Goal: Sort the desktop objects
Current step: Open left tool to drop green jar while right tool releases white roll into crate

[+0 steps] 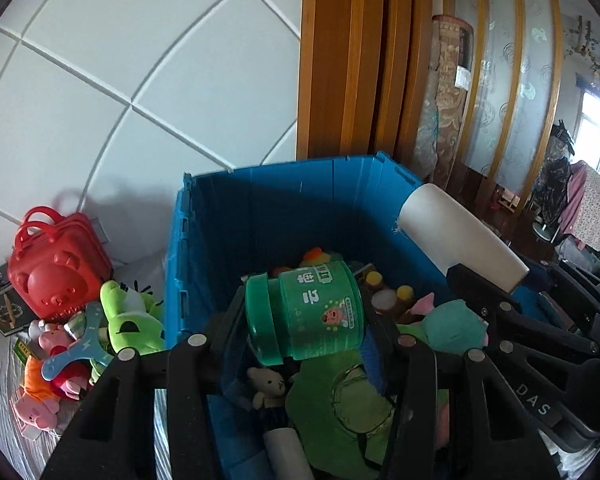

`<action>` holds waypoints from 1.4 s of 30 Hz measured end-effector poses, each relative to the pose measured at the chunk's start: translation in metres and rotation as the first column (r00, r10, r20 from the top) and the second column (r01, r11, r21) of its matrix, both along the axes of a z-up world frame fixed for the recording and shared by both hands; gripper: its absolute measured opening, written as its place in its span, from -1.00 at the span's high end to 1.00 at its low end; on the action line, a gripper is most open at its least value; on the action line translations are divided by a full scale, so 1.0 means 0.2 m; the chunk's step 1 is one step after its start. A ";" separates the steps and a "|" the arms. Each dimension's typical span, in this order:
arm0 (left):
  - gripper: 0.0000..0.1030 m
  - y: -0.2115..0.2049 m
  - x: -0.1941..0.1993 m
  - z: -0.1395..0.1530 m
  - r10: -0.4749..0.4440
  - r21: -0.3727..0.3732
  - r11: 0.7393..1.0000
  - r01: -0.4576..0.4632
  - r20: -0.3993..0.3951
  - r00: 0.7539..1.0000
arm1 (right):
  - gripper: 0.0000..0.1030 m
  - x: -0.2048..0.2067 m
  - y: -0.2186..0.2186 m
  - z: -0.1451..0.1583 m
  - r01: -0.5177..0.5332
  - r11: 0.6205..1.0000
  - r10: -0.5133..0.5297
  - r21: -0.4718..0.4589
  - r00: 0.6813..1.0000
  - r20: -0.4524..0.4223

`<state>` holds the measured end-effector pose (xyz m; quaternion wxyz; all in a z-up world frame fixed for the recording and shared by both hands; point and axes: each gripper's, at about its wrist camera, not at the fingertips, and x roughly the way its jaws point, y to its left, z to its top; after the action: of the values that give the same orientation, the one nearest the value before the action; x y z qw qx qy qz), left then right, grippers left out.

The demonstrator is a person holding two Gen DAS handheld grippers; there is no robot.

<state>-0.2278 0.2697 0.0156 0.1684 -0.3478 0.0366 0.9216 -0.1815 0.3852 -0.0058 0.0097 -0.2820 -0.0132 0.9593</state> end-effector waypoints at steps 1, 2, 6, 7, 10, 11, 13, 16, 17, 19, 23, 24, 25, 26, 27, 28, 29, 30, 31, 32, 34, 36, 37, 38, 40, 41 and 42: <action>0.05 0.03 -0.04 -0.04 0.011 -0.013 1.000 -0.011 0.032 0.999 | 0.12 -0.03 0.02 -0.03 0.001 1.000 -0.001 -0.002 1.000 0.029; 0.05 0.05 -0.08 -0.08 0.018 -0.026 1.000 -0.016 0.064 0.998 | 0.12 -0.08 0.05 -0.06 0.001 1.000 0.000 -0.010 0.998 0.065; 0.05 0.15 -0.23 -0.27 0.032 -0.072 0.997 -0.016 0.223 0.974 | 0.12 -0.24 0.14 -0.23 -0.015 0.999 0.026 -0.052 0.977 0.210; 0.05 0.17 -0.24 -0.31 0.031 -0.069 0.998 -0.014 0.252 0.967 | 0.12 -0.27 0.16 -0.27 -0.019 0.998 0.034 -0.067 0.971 0.238; 0.05 0.20 -0.28 -0.42 0.055 -0.120 0.993 -0.018 0.307 0.950 | 0.12 -0.35 0.20 -0.39 -0.022 0.995 0.053 -0.098 0.946 0.318; 0.05 0.21 -0.28 -0.45 0.064 -0.150 0.989 -0.017 0.316 0.947 | 0.12 -0.37 0.20 -0.43 -0.022 0.994 0.057 -0.106 0.937 0.345; 0.05 0.22 -0.30 -0.50 0.076 -0.196 0.981 -0.011 0.332 0.940 | 0.12 -0.41 0.23 -0.51 -0.018 0.985 0.089 -0.174 0.909 0.408; 0.05 0.20 -0.33 -0.56 0.095 -0.207 0.978 -0.017 0.373 0.923 | 0.12 -0.44 0.24 -0.59 -0.014 0.981 0.104 -0.191 0.877 0.470; 0.05 0.19 -0.34 -0.57 0.103 -0.206 0.978 -0.022 0.390 0.915 | 0.12 -0.44 0.23 -0.60 -0.019 0.983 0.107 -0.184 0.870 0.481; 0.05 0.17 -0.36 -0.61 0.130 -0.214 0.976 -0.040 0.423 0.897 | 0.11 -0.44 0.21 -0.63 -0.038 0.982 0.128 -0.186 0.858 0.498; 0.05 0.17 -0.35 -0.60 0.125 -0.213 0.976 -0.036 0.422 0.898 | 0.10 -0.45 0.19 -0.67 -0.046 0.986 0.125 -0.157 0.830 0.543; 0.05 0.17 -0.34 -0.60 0.121 -0.217 0.976 -0.031 0.417 0.901 | 0.10 -0.45 0.18 -0.68 -0.048 0.988 0.123 -0.148 0.822 0.556; 0.05 0.18 -0.34 -0.60 0.114 -0.215 0.976 -0.024 0.418 0.901 | 0.10 -0.46 0.18 -0.70 -0.052 0.988 0.125 -0.144 0.814 0.568; 0.05 0.18 -0.34 -0.60 0.106 -0.212 0.977 -0.016 0.420 0.901 | 0.09 -0.46 0.18 -0.70 -0.053 0.988 0.126 -0.143 0.811 0.571; 0.05 0.19 -0.33 -0.60 0.100 -0.213 0.977 -0.009 0.420 0.902 | 0.08 -0.46 0.18 -0.70 -0.051 0.988 0.126 -0.145 0.811 0.571; 0.05 0.20 -0.32 -0.60 0.092 -0.215 0.977 0.000 0.416 0.905 | 0.04 -0.46 0.18 -0.69 -0.050 0.987 0.130 -0.154 0.807 0.576; 0.05 0.21 -0.32 -0.59 0.084 -0.216 0.976 0.007 0.411 0.908 | -0.08 -0.46 0.18 -0.70 -0.051 0.986 0.135 -0.159 0.802 0.582; 0.05 0.22 -0.31 -0.58 0.076 -0.217 0.976 0.015 0.403 0.912 | -0.13 -0.46 0.18 -0.69 -0.056 0.985 0.142 -0.163 0.800 0.583; 0.05 0.23 -0.30 -0.56 0.076 -0.227 0.974 0.015 0.389 0.918 | -0.15 -0.45 0.17 -0.68 -0.062 0.985 0.145 -0.162 0.802 0.579; 0.05 0.23 -0.29 -0.54 0.077 -0.233 0.972 0.013 0.374 0.924 | -0.17 -0.45 0.17 -0.67 -0.061 0.986 0.140 -0.155 0.807 0.574; 0.05 0.22 -0.26 -0.49 0.064 -0.215 0.976 0.013 0.350 0.935 | -0.28 -0.43 0.18 -0.63 -0.049 0.988 0.125 -0.149 0.820 0.559; 0.05 0.20 -0.21 -0.43 0.051 -0.185 0.983 0.012 0.331 0.942 | -0.54 -0.40 0.19 -0.59 -0.040 0.989 0.111 -0.140 0.828 0.550; 0.05 0.19 -0.19 -0.40 0.041 -0.177 0.984 0.017 0.320 0.946 | -0.55 -0.38 0.21 -0.55 -0.037 0.990 0.106 -0.139 0.838 0.535; 0.05 0.18 -0.16 -0.37 0.033 -0.176 0.984 0.023 0.307 0.951 | -0.55 -0.35 0.21 -0.51 -0.033 0.990 0.102 -0.140 0.848 0.520; 0.05 0.16 -0.09 -0.31 0.006 -0.158 0.987 0.038 0.274 0.962 | -0.62 -0.27 0.22 -0.42 -0.022 0.990 0.086 -0.137 0.872 0.482; 0.05 0.15 -0.04 -0.27 -0.014 -0.140 0.989 0.051 0.254 0.967 | -0.71 -0.24 0.22 -0.38 -0.022 0.991 0.081 -0.132 0.882 0.465; 0.05 0.12 0.01 -0.23 -0.029 -0.121 0.991 0.059 0.233 0.972 | -0.76 -0.18 0.20 -0.33 -0.023 0.992 0.075 -0.122 0.895 0.441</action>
<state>-0.2251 0.2946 -0.0313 0.1694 -0.4618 0.0830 0.8667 -0.2182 0.4259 -0.0718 -0.0337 -0.4931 0.0323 0.8687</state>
